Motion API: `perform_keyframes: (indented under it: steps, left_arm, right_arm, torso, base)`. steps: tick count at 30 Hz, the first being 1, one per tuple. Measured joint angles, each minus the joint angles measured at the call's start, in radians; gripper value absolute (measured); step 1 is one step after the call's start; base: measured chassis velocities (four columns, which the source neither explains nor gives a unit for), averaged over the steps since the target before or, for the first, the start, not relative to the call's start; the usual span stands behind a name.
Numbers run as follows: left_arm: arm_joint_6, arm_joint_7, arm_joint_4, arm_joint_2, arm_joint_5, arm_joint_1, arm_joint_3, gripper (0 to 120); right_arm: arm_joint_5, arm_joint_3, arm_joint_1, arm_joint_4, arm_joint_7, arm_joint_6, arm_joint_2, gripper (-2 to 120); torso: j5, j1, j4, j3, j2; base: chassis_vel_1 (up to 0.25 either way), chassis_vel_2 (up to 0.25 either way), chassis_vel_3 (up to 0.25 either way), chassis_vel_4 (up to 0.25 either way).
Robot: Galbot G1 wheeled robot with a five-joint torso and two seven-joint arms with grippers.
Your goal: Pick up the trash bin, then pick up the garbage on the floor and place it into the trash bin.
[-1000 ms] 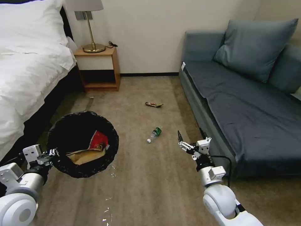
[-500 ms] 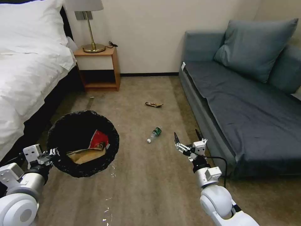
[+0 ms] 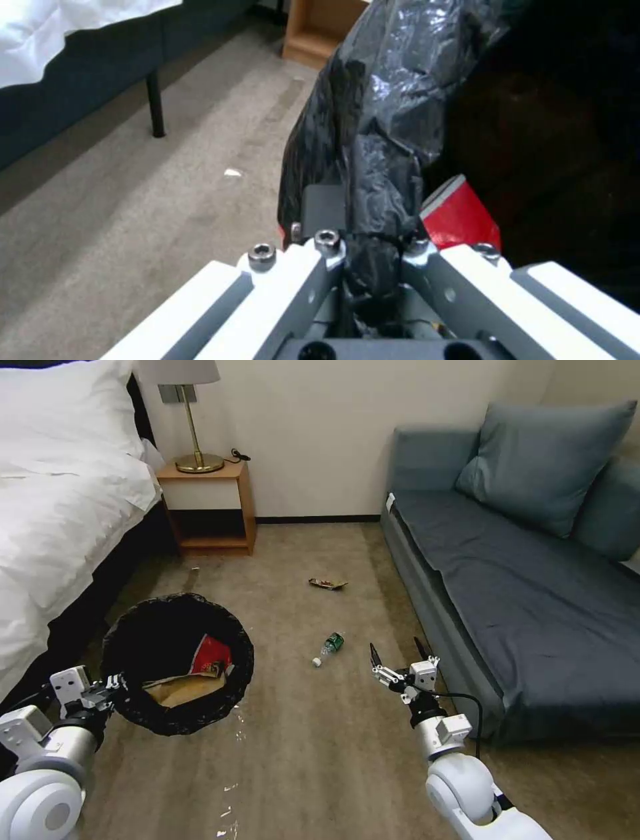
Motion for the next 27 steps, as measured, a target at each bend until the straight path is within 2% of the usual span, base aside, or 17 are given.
perform_keyframes:
  steps: [27]
  left_arm:
    - [-0.002, -0.004, -0.006, 0.000, 0.001, 0.001, 0.003, 1]
  right_arm:
    - [-0.007, -0.012, -0.001, -0.010, -0.014, 0.001, 0.005, 100]
  torso:
    - [0.0000, 0.000, -0.0001, 0.000, 0.000]
  base:
    - [-0.061, 0.066, 0.064, -0.066]
